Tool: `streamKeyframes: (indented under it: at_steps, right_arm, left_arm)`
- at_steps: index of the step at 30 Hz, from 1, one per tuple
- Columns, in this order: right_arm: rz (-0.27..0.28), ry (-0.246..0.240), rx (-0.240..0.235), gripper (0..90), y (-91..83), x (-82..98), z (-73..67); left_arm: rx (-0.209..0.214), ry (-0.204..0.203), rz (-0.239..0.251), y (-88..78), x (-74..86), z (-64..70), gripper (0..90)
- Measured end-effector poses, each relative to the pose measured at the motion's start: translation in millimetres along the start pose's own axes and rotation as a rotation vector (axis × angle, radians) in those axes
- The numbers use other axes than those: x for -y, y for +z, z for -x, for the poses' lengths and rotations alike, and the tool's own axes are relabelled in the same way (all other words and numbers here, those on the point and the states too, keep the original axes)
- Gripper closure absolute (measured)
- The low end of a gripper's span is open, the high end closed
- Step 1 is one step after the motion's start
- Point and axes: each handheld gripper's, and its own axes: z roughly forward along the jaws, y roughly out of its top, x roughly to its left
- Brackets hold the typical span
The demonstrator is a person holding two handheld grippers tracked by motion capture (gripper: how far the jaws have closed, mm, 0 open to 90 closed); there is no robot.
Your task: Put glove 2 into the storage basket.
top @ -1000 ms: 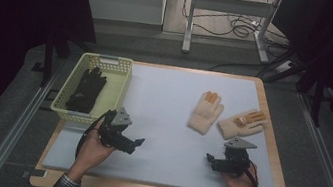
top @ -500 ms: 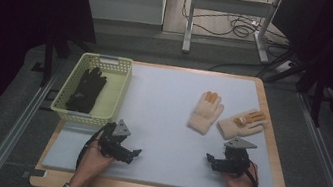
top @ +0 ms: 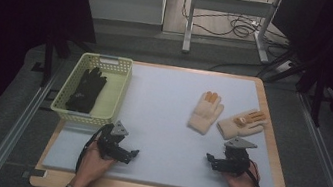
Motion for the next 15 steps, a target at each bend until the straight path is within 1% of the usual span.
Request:
streamKeyframes:
  at_steps: [3,6,8,10,11,15]
  right_arm:
    - [0.008,0.02,-0.031,21.4,-0.3,-3.9,2.1]
    - [0.016,0.005,-0.025,26.1,-1.3,-14.1,3.9]
    - [0.033,-0.004,-0.026,29.9,-2.5,-23.9,7.5]
    - [0.041,0.001,-0.033,33.3,-2.3,-35.8,11.4]
    - [0.043,-0.008,-0.028,35.6,-1.7,-41.9,13.6]
    - [0.058,-0.022,-0.025,46.4,5.7,-66.9,21.2]
  left_arm:
    - [0.0,0.0,0.0,0.0,0.0,0.0,0.0]
    - [0.0,0.0,0.0,0.0,0.1,0.0,0.0]
    - [0.0,0.0,0.0,0.0,0.1,0.0,0.0]
    - [0.0,0.001,0.0,0.0,0.1,0.1,0.0]
    - [0.0,0.001,0.0,0.0,0.1,0.1,0.0]
    - [-0.001,0.001,0.001,0.1,0.2,0.3,0.0]
